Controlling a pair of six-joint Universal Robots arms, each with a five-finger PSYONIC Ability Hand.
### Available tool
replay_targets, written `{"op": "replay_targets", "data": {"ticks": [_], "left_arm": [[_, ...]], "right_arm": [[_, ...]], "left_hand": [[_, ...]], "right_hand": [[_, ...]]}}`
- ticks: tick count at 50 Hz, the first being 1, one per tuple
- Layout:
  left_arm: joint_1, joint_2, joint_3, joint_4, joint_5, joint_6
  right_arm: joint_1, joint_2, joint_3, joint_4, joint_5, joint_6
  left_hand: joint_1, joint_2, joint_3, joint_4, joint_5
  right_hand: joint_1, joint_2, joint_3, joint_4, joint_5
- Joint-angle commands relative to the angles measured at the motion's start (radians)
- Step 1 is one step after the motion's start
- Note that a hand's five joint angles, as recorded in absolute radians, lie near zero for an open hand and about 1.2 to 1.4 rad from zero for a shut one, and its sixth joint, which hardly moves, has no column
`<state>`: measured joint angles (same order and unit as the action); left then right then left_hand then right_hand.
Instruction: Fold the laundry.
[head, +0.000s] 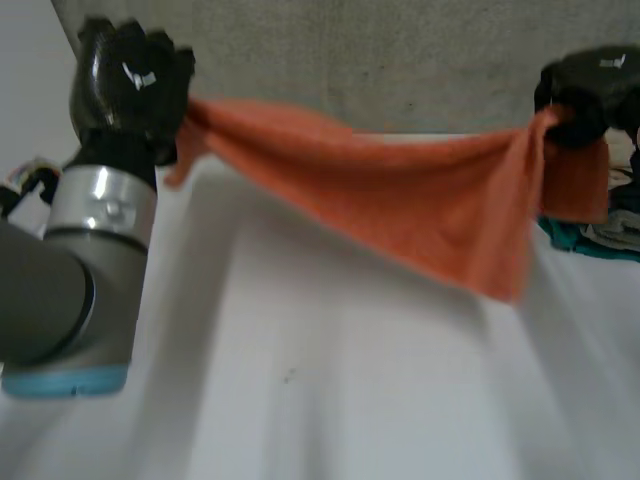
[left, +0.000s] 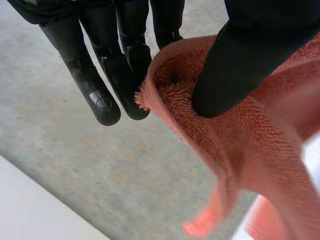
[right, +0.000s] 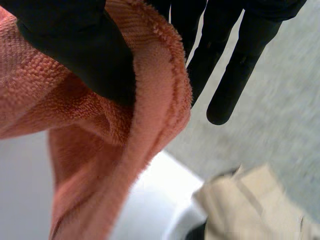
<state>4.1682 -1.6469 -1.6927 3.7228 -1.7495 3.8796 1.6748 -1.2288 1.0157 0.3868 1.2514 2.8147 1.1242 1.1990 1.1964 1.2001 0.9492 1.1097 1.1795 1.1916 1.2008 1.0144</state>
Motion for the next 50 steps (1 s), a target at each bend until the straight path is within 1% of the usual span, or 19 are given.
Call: {"op": "replay_targets", "data": {"ticks": [1,2,6,8,9,10,11,13,14,17,21,27,31,34,35,37,42,46,50], "left_arm": [[-0.048,-0.059,-0.047,-0.001,0.001,0.0],[-0.052,-0.083,-0.042,0.0,0.001,0.0],[-0.077,-0.207,-0.009,0.0,-0.002,0.0],[-0.085,-0.287,0.022,-0.003,-0.007,0.0],[-0.088,-0.312,0.033,-0.004,-0.008,0.001],[-0.095,-0.353,0.053,-0.007,-0.008,0.006],[-0.1,-0.372,0.064,-0.007,-0.008,0.006],[-0.109,-0.398,0.08,-0.009,-0.008,0.008],[-0.115,-0.415,0.093,-0.009,-0.008,0.008],[-0.117,-0.427,0.11,-0.007,-0.008,0.008],[-0.109,-0.43,0.139,-0.007,-0.01,0.006],[-0.076,-0.429,0.165,-0.011,-0.01,0.003],[-0.059,-0.433,0.18,-0.017,-0.008,0.006],[-0.056,-0.438,0.196,-0.02,-0.008,0.001],[-0.056,-0.448,0.208,-0.02,-0.008,0.0],[-0.056,-0.461,0.222,-0.02,-0.01,0.0],[-0.033,-0.481,0.239,-0.023,-0.008,-0.005],[-0.034,-0.485,0.239,-0.026,-0.01,-0.014],[-0.036,-0.484,0.235,-0.026,-0.012,-0.031]], "right_arm": [[-0.004,0.172,-0.023,0.034,0.014,-0.049],[-0.003,0.198,-0.025,0.032,0.013,-0.049],[0.017,0.336,-0.046,-0.012,0.072,-0.052],[0.029,0.402,-0.06,-0.06,0.14,-0.053],[0.031,0.417,-0.06,-0.078,0.163,-0.057],[0.034,0.439,-0.062,-0.112,0.205,-0.063],[0.036,0.442,-0.06,-0.13,0.224,-0.066],[0.039,0.434,-0.049,-0.17,0.252,-0.067],[0.037,0.414,-0.031,-0.208,0.267,-0.067],[0.034,0.352,0.023,-0.262,0.263,-0.067],[0.031,0.153,0.15,-0.341,0.221,-0.105],[0.031,-0.059,0.37,-0.309,0.122,-0.234],[0.034,-0.145,0.516,-0.252,0.091,-0.25],[0.036,-0.156,0.604,-0.252,0.075,-0.236],[0.039,-0.162,0.68,-0.273,0.062,-0.227],[0.039,-0.166,0.74,-0.305,0.043,-0.219],[0.036,-0.161,0.929,-0.488,-0.01,-0.205],[0.036,-0.155,0.987,-0.566,-0.033,-0.199],[0.031,-0.107,1.003,-0.621,-0.063,-0.201]], "left_hand": [[0.272,0.197,0.2,0.196,0.273],[0.272,0.197,0.2,0.196,0.273],[0.272,0.197,0.2,0.196,0.273],[0.272,0.197,0.2,0.196,0.273],[0.272,0.197,0.2,0.196,0.273],[0.272,0.197,0.2,0.196,0.273],[0.272,0.197,0.2,0.196,0.273],[0.272,0.197,0.2,0.196,0.273],[0.272,0.197,0.2,0.196,0.273],[0.272,0.197,0.2,0.196,0.273],[0.272,0.197,0.2,0.196,0.273],[0.272,0.197,0.2,0.196,0.273],[0.272,0.197,0.2,0.196,0.273],[0.272,0.197,0.2,0.196,0.273],[0.272,0.197,0.2,0.196,0.273],[0.272,0.197,0.2,0.196,0.273],[0.272,0.197,0.2,0.196,0.273],[0.272,0.197,0.2,0.196,0.273],[0.272,0.197,0.2,0.196,0.273]], "right_hand": [[0.287,0.217,0.205,0.195,0.207],[0.287,0.217,0.205,0.195,0.207],[0.287,0.217,0.205,0.195,0.207],[0.287,0.217,0.205,0.195,0.207],[0.224,0.154,0.142,0.133,0.144],[0.052,-0.018,-0.03,-0.04,-0.028],[-0.142,-0.212,-0.224,-0.233,-0.221],[-0.79,-0.86,-0.872,-0.881,-0.869],[-0.935,-1.005,-1.017,-1.026,-1.014],[-0.935,-1.005,-1.017,-1.026,-1.014],[-0.935,-1.005,-1.017,-1.026,-1.014],[-0.935,-1.005,-1.017,-1.026,-1.014],[-0.935,-1.005,-1.017,-1.026,-1.014],[-0.935,-1.005,-1.017,-1.026,-1.014],[-0.905,-0.975,-0.987,-0.996,-0.984],[-0.861,-0.93,-0.942,-0.952,-0.94],[-0.629,-0.699,-0.711,-0.72,-0.708],[-0.605,-0.675,-0.687,-0.696,-0.684],[-0.593,-0.663,-0.675,-0.684,-0.672]]}}
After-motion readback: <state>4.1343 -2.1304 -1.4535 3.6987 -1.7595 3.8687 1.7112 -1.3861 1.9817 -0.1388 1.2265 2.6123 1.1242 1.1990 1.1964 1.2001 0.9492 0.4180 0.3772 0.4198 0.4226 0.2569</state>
